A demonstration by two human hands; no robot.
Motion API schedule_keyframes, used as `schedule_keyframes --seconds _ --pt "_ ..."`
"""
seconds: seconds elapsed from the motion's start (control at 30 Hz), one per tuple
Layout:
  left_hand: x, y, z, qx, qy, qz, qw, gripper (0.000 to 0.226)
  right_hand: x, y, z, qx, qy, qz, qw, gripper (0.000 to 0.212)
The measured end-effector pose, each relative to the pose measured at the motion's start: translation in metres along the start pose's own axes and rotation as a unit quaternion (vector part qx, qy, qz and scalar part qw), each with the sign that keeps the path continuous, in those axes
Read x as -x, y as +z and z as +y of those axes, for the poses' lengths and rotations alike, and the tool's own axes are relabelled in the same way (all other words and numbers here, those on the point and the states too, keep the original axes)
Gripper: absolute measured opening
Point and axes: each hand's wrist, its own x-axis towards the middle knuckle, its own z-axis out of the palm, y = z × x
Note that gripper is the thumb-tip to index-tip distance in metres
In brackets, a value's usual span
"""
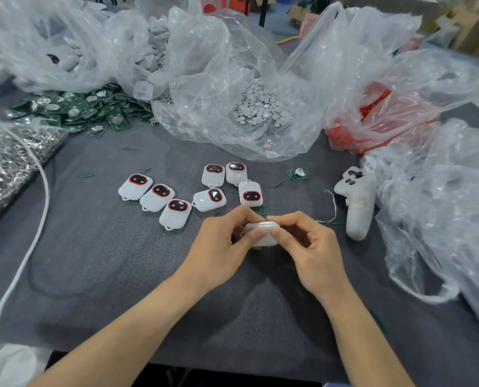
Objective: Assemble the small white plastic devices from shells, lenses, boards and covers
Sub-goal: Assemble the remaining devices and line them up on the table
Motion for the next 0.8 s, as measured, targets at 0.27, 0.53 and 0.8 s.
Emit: schedule_keyframes --seconds 0.27,0.53,0.8 --pt "0.003 0.008 0.004 0.078 -0.018 0.033 0.996 0.01 0.001 0.001 0.002 -0.017 -0.016 0.028 0.999 0.013" --pt "0.006 0.006 0.003 0.074 0.012 0.04 0.996 0.014 0.004 0.006 0.0 -0.071 -0.032 0.029 0.997 0.015" --pt "0.009 0.007 0.003 -0.015 0.064 0.058 0.996 0.01 0.004 0.01 0.001 -0.062 -0.019 0.03 0.997 0.007"
